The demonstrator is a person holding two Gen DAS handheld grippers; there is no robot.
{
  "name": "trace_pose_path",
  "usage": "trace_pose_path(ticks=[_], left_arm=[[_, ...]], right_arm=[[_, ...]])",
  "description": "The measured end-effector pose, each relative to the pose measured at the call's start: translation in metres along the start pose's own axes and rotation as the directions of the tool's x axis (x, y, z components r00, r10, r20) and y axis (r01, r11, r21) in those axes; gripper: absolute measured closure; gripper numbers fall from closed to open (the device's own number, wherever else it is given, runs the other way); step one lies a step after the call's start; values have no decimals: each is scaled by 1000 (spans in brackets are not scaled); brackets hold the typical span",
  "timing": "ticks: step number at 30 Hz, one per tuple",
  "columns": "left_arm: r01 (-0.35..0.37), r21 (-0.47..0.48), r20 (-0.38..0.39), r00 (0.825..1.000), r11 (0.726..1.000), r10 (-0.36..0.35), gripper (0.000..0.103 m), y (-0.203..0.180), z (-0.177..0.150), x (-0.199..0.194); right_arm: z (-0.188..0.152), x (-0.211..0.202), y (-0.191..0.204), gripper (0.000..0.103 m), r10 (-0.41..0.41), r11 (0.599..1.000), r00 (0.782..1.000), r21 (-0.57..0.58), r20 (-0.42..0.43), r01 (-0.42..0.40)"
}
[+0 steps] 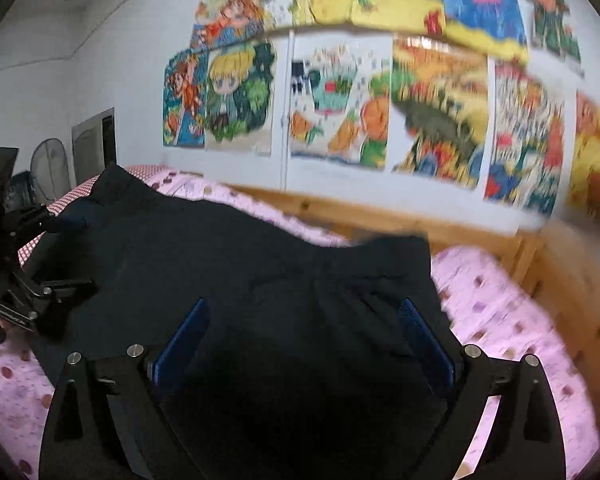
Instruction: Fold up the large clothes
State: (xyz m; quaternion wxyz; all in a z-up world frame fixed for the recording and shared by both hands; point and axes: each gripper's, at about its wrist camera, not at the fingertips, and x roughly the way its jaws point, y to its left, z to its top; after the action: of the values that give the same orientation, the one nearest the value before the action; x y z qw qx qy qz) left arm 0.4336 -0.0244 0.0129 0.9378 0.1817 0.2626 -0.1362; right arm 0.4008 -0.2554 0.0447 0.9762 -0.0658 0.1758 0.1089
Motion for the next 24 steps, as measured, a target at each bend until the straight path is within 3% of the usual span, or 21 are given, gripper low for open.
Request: trace_pose_path(ticks=[1, 5, 9, 13, 17, 20, 24], left_arm=[[-10, -14, -2, 1000, 1000, 10, 7, 3, 2, 5], [-3, -117, -29, 1000, 993, -1, 2, 16, 11, 27], [-59, -141, -92, 995, 988, 46, 0, 23, 22, 54], [-72, -165, -111, 992, 984, 54, 0, 39, 33, 77], [-60, -264, -160, 987, 963, 18, 0, 61, 37, 100], [-44, -318, -195, 981, 947, -20, 0, 71, 35, 118], [-41, -312, -233, 972, 949, -34, 0, 71, 34, 134]], right_arm=[[2, 0, 1, 10, 17, 1000, 1000, -11, -2, -17], [0, 39, 5, 10, 117, 993, 979, -10, -169, -121], [-5, 76, 1, 9, 118, 993, 952, 37, -281, -112], [8, 101, -13, 6, 46, 997, 950, 66, -309, -27], [14, 126, -33, 6, -32, 993, 939, 98, -343, 70], [14, 146, -43, 6, -142, 975, 909, 105, -391, 198], [13, 169, -48, 5, -167, 964, 885, 118, -436, 240]])
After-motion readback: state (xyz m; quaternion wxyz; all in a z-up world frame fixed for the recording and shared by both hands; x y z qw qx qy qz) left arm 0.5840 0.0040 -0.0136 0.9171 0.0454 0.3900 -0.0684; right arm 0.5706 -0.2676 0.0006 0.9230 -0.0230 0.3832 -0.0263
